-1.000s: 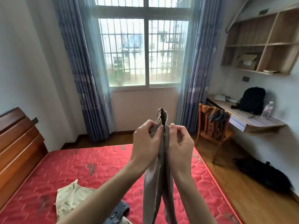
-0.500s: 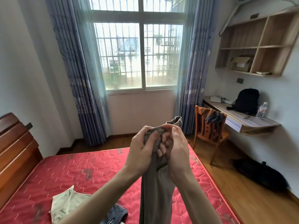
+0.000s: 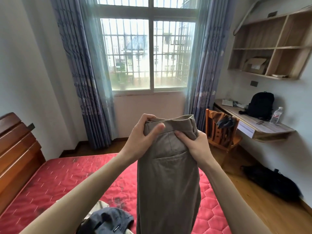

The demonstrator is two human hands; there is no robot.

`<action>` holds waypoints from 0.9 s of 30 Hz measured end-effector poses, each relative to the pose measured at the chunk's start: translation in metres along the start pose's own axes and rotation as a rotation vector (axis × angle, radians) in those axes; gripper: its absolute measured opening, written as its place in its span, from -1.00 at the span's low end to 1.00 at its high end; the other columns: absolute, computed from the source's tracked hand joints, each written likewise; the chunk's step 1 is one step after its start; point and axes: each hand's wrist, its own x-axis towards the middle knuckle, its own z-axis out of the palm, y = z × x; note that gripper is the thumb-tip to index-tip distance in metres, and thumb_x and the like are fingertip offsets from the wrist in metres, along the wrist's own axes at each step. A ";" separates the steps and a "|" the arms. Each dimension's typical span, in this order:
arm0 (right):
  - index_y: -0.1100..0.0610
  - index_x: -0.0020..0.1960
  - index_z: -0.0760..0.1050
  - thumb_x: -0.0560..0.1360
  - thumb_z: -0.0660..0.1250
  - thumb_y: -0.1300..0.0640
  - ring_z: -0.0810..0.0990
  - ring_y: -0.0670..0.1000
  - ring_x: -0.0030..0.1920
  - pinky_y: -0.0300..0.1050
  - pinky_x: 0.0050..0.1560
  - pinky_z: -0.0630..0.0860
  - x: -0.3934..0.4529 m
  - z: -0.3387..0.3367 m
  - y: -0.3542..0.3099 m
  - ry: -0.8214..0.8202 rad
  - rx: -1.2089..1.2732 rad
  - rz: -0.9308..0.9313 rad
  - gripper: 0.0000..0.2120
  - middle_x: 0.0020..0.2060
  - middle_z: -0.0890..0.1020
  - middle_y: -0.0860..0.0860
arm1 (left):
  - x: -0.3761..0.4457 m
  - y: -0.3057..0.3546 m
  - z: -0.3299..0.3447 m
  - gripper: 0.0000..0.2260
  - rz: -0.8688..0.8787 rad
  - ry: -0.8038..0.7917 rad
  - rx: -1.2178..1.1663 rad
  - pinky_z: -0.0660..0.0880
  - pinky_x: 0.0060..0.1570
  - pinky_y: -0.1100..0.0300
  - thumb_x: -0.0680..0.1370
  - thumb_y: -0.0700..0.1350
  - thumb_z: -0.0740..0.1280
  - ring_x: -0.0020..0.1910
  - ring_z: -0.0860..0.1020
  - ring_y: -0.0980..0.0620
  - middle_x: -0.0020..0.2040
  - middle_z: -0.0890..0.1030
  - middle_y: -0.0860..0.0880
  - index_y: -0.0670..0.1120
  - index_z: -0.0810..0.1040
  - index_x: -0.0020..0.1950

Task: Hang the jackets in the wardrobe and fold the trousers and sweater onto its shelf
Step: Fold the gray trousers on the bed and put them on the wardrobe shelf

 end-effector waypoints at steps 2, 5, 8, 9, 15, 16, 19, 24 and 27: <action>-0.02 0.02 0.75 0.44 0.61 -0.07 0.76 0.00 0.04 -0.13 0.04 0.67 0.004 0.002 0.002 0.026 -0.012 -0.023 -0.78 -0.05 0.79 -0.01 | 0.000 -0.013 -0.012 -0.54 0.008 -0.114 0.117 0.63 0.06 0.15 0.47 0.03 0.59 -0.01 0.65 0.14 0.02 0.66 0.16 0.08 0.46 0.27; -0.01 0.09 0.72 0.48 0.60 0.01 0.74 -0.04 0.09 -0.16 0.08 0.64 0.011 0.002 0.000 -0.081 -0.082 -0.047 -0.78 0.02 0.78 -0.03 | 0.009 -0.024 -0.028 -0.67 0.027 -0.232 0.184 0.62 -0.02 -0.08 0.51 -0.14 0.58 -0.14 0.57 0.08 -0.08 0.64 0.02 0.00 0.51 0.16; -0.05 0.26 0.62 0.45 0.63 0.09 0.71 -0.04 0.17 -0.20 0.14 0.63 0.035 -0.010 -0.014 -0.322 -0.145 0.009 -0.58 0.13 0.74 -0.05 | 0.032 -0.026 -0.038 -0.78 0.047 -0.341 0.207 0.45 -0.20 0.10 0.55 -0.16 0.54 -0.23 0.42 0.14 -0.23 0.51 0.00 -0.15 0.51 0.01; -0.09 0.27 0.62 0.44 0.64 0.10 0.71 -0.05 0.17 -0.23 0.11 0.63 0.047 -0.014 -0.021 -0.427 -0.167 0.066 -0.55 0.14 0.74 -0.06 | 0.043 -0.025 -0.041 -0.77 0.053 -0.375 0.226 0.41 -0.23 0.14 0.56 -0.16 0.53 -0.24 0.41 0.15 -0.24 0.49 0.00 -0.19 0.50 -0.01; 0.02 0.03 0.74 0.39 0.67 0.10 0.75 0.00 0.03 -0.23 -0.04 0.64 0.146 -0.005 -0.049 -0.689 -0.543 0.209 -0.76 0.00 0.78 0.00 | 0.127 -0.037 -0.057 -0.82 0.095 -0.482 0.434 0.46 -0.20 0.09 0.55 -0.16 0.51 -0.24 0.47 0.09 -0.19 0.57 -0.15 -0.17 0.53 -0.03; 0.05 0.00 0.74 0.39 0.67 0.08 0.75 -0.01 0.01 -0.17 -0.03 0.65 0.165 0.003 -0.048 -0.672 -0.645 0.189 -0.78 -0.04 0.78 0.00 | 0.144 -0.041 -0.059 -0.82 0.091 -0.481 0.497 0.46 -0.20 0.07 0.54 -0.15 0.50 -0.24 0.48 0.07 -0.21 0.56 -0.09 -0.14 0.51 -0.06; 0.18 -0.04 0.71 0.42 0.64 0.13 0.71 0.01 -0.08 0.03 0.05 0.67 0.219 0.034 -0.042 -0.566 -0.803 0.107 -0.81 -0.09 0.77 0.09 | 0.202 -0.048 -0.071 -0.82 0.121 -0.454 0.840 0.45 -0.22 -0.02 0.52 -0.10 0.44 -0.23 0.52 -0.07 -0.25 0.52 0.01 -0.06 0.44 -0.11; 0.03 -0.31 0.49 0.49 0.50 0.17 0.62 0.13 -0.14 0.07 -0.13 0.54 0.281 0.077 -0.057 -0.260 -1.032 -0.197 -0.74 -0.23 0.63 0.05 | 0.268 -0.044 -0.089 -0.86 0.257 -0.229 1.138 0.18 -0.37 0.09 0.52 -0.17 0.31 -0.28 0.40 -0.07 -0.31 0.35 0.11 -0.01 0.38 0.01; 0.01 -0.21 0.55 0.51 0.36 0.22 0.61 0.16 -0.08 -0.02 -0.17 0.43 0.304 0.088 -0.086 -0.159 -1.132 -0.348 -0.83 -0.17 0.64 0.04 | 0.286 -0.029 -0.097 -0.90 0.356 -0.076 1.215 0.22 -0.28 0.05 0.55 -0.18 0.27 -0.26 0.44 -0.16 -0.33 0.34 0.08 -0.05 0.40 0.03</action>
